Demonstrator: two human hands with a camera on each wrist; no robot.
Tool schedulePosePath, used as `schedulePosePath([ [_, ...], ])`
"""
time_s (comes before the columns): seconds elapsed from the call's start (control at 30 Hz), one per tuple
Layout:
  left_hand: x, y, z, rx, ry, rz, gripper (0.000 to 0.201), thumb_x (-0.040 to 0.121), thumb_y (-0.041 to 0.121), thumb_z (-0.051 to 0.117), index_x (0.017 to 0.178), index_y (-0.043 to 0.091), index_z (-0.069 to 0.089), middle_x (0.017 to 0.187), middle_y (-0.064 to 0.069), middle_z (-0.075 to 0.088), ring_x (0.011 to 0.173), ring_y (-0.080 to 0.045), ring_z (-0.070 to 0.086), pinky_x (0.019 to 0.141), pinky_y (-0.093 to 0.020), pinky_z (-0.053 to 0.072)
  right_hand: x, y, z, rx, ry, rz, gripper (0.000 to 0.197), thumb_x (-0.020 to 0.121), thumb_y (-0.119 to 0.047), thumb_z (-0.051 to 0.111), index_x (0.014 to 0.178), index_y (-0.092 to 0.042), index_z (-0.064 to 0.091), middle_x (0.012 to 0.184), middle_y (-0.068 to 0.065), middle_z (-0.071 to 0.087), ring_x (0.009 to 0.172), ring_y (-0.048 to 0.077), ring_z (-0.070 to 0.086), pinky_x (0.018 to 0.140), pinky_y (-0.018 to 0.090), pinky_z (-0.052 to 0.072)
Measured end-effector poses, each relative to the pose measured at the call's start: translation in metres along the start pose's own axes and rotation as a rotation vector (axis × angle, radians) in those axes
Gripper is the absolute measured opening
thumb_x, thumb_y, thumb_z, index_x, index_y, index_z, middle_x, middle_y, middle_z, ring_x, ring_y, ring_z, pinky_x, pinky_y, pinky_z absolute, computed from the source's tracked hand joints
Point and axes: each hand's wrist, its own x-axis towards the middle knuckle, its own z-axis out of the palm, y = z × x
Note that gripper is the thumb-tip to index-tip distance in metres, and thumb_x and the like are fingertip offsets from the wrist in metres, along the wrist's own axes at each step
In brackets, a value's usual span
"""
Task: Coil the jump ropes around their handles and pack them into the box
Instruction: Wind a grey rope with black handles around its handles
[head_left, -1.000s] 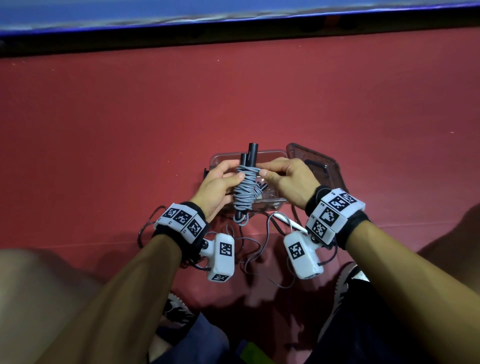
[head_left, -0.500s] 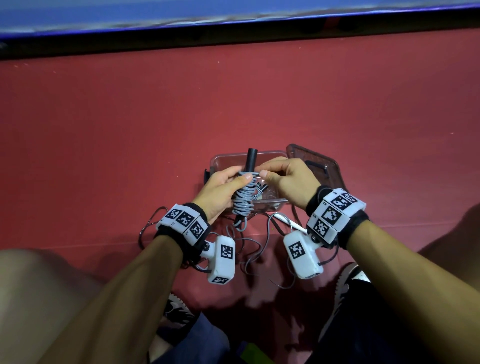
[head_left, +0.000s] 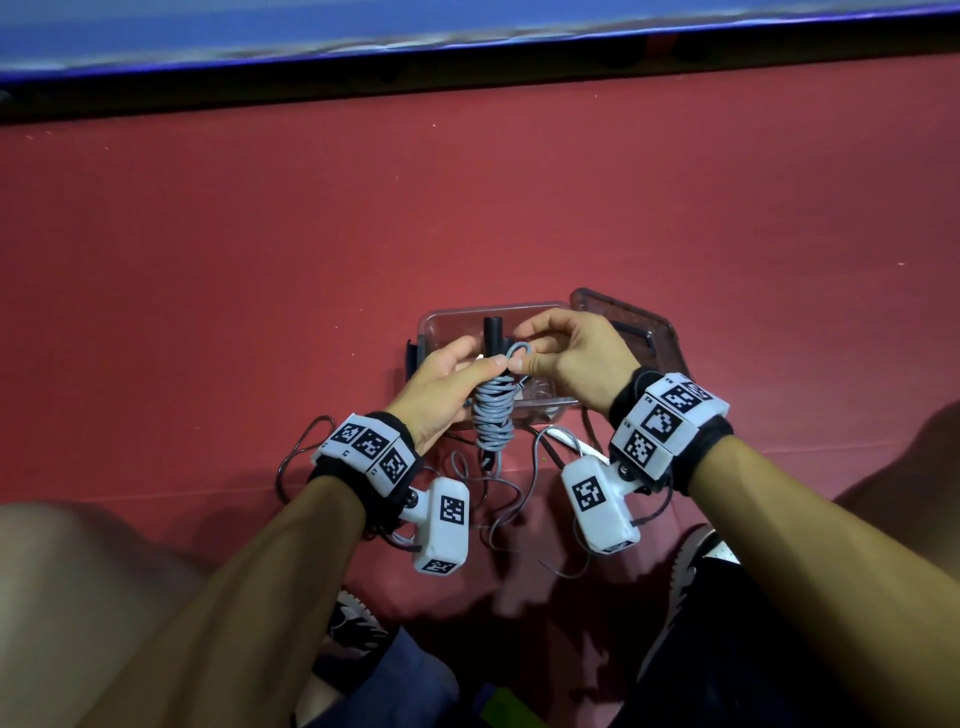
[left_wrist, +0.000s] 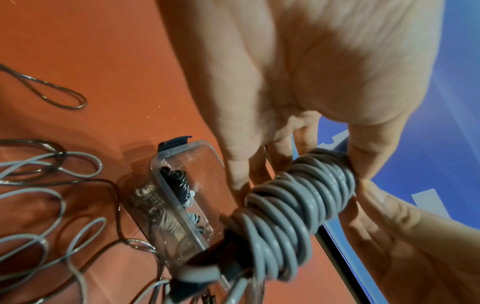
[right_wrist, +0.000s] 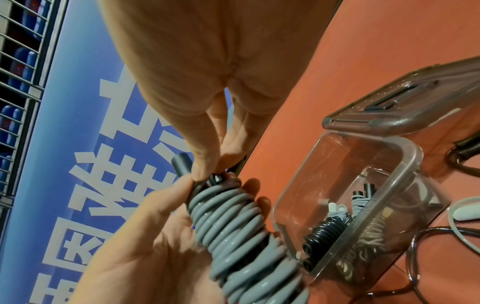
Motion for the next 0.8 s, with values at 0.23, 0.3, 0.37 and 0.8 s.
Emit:
schedulePosePath([
  [0.23,0.004,0.001,0.001,-0.006,0.07,-0.003,0.02,0.1,0.005,0.051,0.116,0.006,0.063,0.098,-0.007,0.073,0.089,-0.016,0.071,0.096,-0.048,0.053,-0.002,0.0,0.003,0.009,0.003,0.015,0.016,0.084,0.002,0.075,0.088,-0.011,0.067,0.081,0.011,0.074,0.071,0.015,0.07,0.071,0.026,0.056],
  [0.3,0.004,0.001,0.001,0.001,0.074,0.013,0.021,0.1,0.002,0.051,0.116,0.003,0.063,0.098,-0.008,0.073,0.09,-0.017,0.069,0.094,-0.044,0.053,0.001,0.004,0.003,-0.085,0.037,0.007,0.016,0.081,-0.004,0.079,0.083,-0.015,0.068,0.081,0.009,0.076,0.079,0.023,0.073,0.08,0.035,0.059],
  [0.37,0.003,0.001,0.001,-0.002,0.067,0.012,0.02,0.1,0.001,0.051,0.114,0.005,0.064,0.098,-0.009,0.073,0.092,-0.019,0.068,0.094,-0.044,0.053,0.002,0.006,0.004,-0.164,0.046,-0.009,0.017,0.079,-0.006,0.079,0.08,-0.02,0.068,0.079,0.003,0.076,0.081,0.024,0.073,0.084,0.04,0.059],
  [0.8,-0.001,-0.002,-0.002,0.089,0.073,0.007,0.037,0.074,0.042,0.074,0.096,0.012,0.078,0.109,-0.027,0.072,0.101,-0.037,0.068,0.1,-0.066,0.047,0.005,0.01,0.005,-0.215,0.075,-0.09,0.012,0.091,-0.013,0.069,0.083,-0.021,0.065,0.073,-0.001,0.07,0.071,0.021,0.072,0.078,0.049,0.06],
])
